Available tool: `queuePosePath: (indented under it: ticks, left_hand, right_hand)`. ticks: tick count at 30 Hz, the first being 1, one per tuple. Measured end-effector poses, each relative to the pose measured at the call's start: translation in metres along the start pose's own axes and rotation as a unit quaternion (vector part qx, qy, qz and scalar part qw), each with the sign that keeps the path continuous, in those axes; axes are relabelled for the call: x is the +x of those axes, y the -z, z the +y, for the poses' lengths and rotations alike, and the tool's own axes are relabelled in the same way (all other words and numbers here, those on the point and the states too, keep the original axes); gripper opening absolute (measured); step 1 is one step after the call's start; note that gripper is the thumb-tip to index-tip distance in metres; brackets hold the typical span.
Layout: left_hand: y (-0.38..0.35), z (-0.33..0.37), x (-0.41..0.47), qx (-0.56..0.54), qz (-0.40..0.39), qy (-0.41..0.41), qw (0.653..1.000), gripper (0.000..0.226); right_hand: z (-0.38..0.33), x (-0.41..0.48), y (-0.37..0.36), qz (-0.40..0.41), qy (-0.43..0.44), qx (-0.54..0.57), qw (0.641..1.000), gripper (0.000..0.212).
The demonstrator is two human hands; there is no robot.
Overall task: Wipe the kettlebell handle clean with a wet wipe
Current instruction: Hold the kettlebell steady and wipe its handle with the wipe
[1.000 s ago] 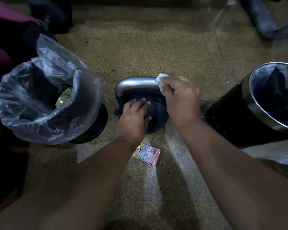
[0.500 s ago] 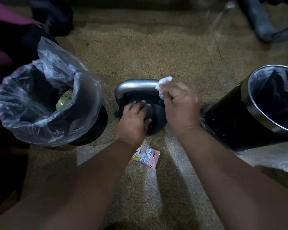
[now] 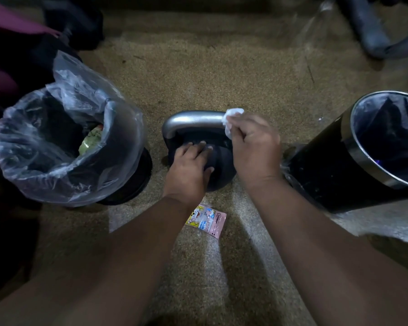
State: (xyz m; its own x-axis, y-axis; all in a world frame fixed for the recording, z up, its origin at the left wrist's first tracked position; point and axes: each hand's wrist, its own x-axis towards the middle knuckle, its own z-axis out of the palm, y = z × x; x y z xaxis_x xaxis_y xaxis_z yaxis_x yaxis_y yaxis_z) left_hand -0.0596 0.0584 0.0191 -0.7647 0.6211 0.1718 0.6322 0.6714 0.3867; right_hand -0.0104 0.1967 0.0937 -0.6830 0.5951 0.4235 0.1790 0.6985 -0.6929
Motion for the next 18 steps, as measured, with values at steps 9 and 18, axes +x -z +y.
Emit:
queuePosePath:
  ticks: [9,18]
  left_hand:
    - [0.000,-0.001,-0.001,-0.003,0.002,-0.002,1.000,0.048]
    - [0.000,-0.001,0.000,0.003,-0.002,-0.003,1.000,0.050]
  right_hand:
    - [-0.003,0.001,-0.001,-0.006,-0.005,0.005,1.000,0.017]
    - [-0.002,0.001,-0.001,0.001,-0.015,0.014,1.000,0.015]
